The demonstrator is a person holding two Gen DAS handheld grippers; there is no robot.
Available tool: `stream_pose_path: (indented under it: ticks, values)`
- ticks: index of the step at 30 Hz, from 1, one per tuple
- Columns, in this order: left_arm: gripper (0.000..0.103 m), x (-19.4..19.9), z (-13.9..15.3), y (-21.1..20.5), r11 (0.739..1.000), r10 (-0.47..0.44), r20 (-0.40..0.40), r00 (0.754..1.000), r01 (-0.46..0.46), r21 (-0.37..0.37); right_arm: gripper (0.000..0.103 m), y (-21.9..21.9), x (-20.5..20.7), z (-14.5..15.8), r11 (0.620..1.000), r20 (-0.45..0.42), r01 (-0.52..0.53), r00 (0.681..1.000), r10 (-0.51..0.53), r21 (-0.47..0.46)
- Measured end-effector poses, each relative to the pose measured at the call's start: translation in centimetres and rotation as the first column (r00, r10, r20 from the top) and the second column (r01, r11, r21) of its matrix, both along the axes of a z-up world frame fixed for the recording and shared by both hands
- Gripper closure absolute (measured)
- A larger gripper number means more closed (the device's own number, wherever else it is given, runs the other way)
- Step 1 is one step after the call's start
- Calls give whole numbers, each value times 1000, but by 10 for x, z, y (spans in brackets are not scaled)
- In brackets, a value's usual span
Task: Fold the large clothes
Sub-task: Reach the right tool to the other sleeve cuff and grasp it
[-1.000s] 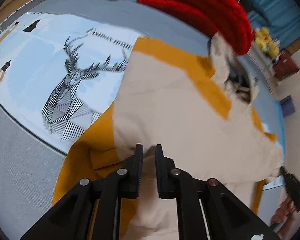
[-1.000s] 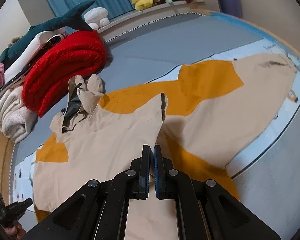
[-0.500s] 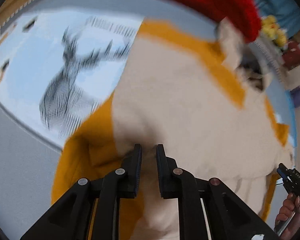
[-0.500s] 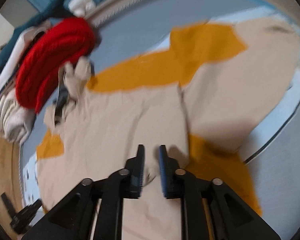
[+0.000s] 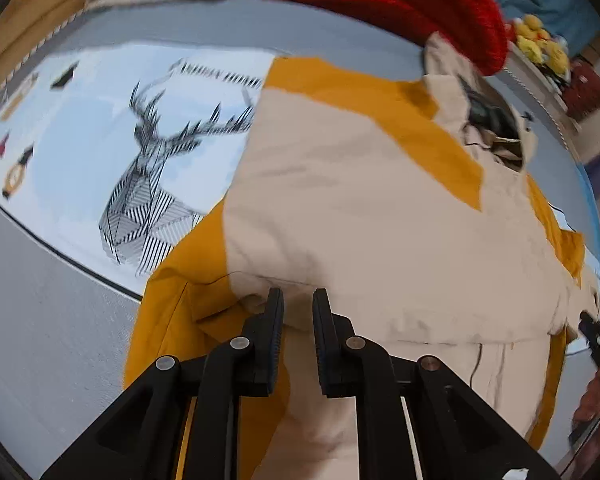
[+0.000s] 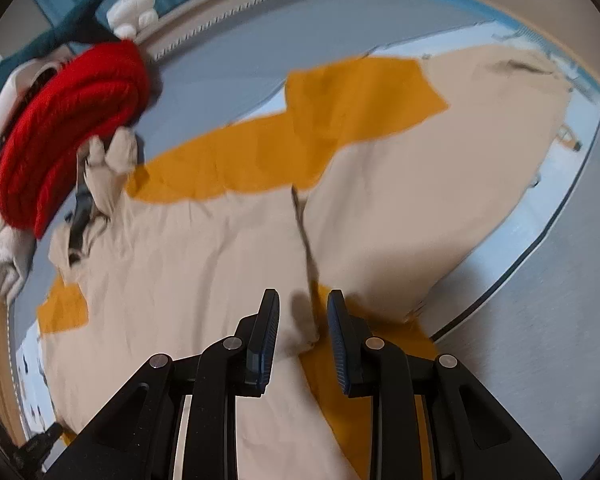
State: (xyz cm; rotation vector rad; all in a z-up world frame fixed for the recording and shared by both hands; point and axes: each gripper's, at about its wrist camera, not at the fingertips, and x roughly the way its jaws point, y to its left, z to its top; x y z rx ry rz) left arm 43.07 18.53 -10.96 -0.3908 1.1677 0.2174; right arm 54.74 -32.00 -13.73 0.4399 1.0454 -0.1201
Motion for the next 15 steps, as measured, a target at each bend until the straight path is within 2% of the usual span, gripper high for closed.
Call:
stream_pose_path:
  ticks: [6, 12, 15]
  values:
    - [90, -12, 22, -25, 999, -50, 57, 997, 49, 15, 76, -9, -6, 30, 1000, 58, 9, 998, -8, -18]
    - [90, -32, 38, -59, 993, -116, 107, 987, 115, 16, 76, -16, -23, 42, 1000, 86, -1, 996, 2, -13]
    - [90, -40, 42, -73, 989, -147, 123, 981, 144, 37, 76, -33, -32, 45, 1000, 101, 8, 995, -6, -20]
